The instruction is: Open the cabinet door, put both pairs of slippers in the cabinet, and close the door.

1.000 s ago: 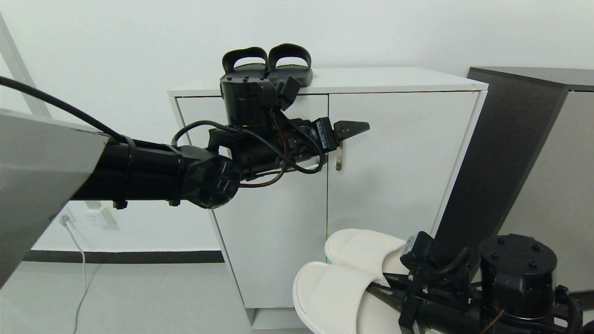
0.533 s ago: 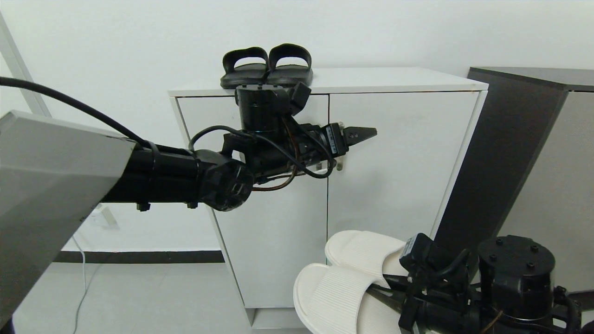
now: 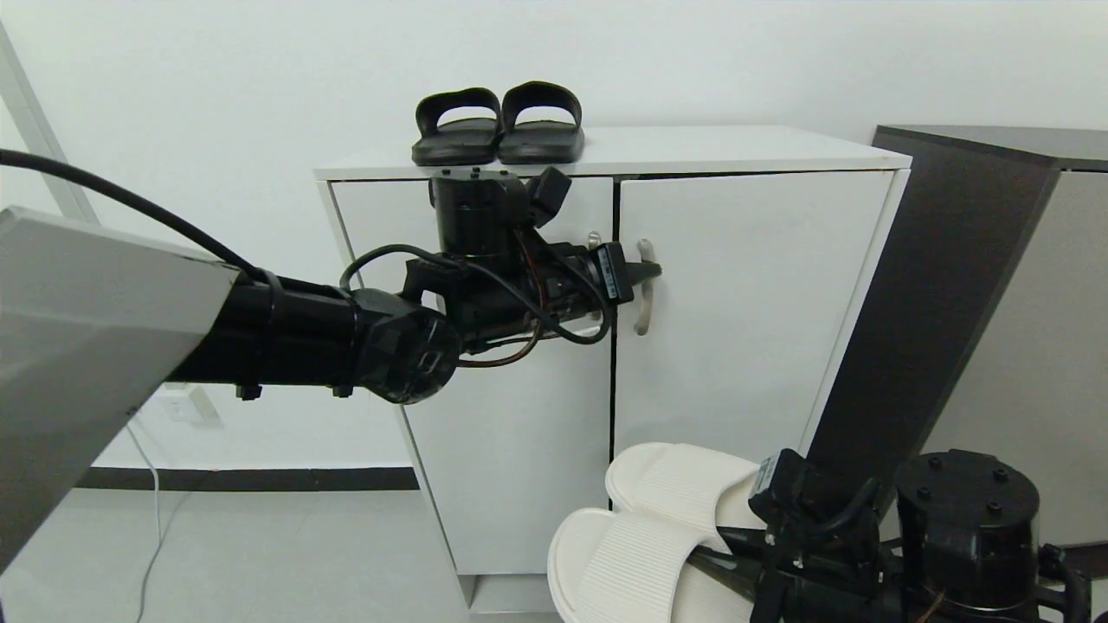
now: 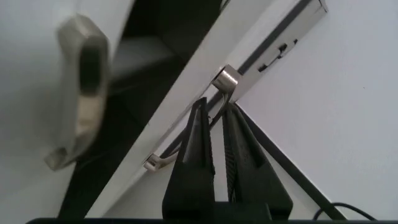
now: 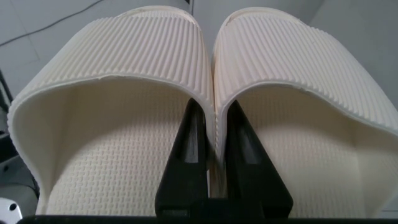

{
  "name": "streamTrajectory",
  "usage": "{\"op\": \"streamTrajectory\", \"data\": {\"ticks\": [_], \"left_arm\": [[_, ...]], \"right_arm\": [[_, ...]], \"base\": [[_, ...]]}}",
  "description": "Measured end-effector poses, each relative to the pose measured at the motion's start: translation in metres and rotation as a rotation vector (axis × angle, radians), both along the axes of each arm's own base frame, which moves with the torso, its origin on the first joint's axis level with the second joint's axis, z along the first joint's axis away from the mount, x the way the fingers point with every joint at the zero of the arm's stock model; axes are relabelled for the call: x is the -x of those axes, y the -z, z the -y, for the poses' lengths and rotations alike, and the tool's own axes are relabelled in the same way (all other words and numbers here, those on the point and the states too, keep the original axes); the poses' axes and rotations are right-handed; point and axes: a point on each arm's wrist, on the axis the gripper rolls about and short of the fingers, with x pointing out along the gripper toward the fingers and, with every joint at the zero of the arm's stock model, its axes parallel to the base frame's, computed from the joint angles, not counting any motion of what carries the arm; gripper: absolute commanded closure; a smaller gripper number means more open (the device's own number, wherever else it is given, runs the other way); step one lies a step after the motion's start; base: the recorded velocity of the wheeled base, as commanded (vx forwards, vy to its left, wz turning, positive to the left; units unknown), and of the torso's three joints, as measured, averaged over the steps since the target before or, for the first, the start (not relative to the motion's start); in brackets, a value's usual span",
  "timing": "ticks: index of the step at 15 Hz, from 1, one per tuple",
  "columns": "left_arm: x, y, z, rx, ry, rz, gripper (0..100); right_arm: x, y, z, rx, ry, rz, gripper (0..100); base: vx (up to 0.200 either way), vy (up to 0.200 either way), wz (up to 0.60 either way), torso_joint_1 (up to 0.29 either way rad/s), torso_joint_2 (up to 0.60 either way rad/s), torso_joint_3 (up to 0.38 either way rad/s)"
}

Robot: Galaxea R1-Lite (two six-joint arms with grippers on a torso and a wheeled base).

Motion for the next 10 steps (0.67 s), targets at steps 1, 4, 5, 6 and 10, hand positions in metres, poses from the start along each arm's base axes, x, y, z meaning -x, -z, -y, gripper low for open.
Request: {"op": "streamTrajectory", "data": {"ticks": [1, 4, 5, 6, 10], "left_arm": [[0.003, 0.000, -0.001, 0.001, 0.001, 0.001, 100], [0.012, -0.002, -0.004, 0.000, 0.008, -0.004, 100], [0.017, -0.003, -0.004, 0.000, 0.013, -0.006, 100], [0.024, -0.004, -0.004, -0.003, 0.018, -0.010, 100], [0.058, -0.014, -0.013, -0.001, 0.023, -0.003, 100]], "right_arm": [[0.002, 0.000, 0.001, -0.001, -0.016, -0.005, 100], [0.005, 0.001, 0.003, 0.001, -0.030, -0.009, 100], [0.006, 0.001, 0.003, 0.000, -0.031, -0.008, 100], [0.006, 0.001, 0.003, -0.001, -0.031, -0.008, 100], [0.009, -0.001, 0.002, -0.004, -0.043, -0.004, 100]], "base": [[0.000, 0.000, 0.00, 0.000, 0.00, 0.000], [0.000, 0.000, 0.00, 0.000, 0.00, 0.000], [0.000, 0.000, 0.00, 0.000, 0.00, 0.000], [0.000, 0.000, 0.00, 0.000, 0.00, 0.000], [0.000, 0.000, 0.00, 0.000, 0.00, 0.000]]}}
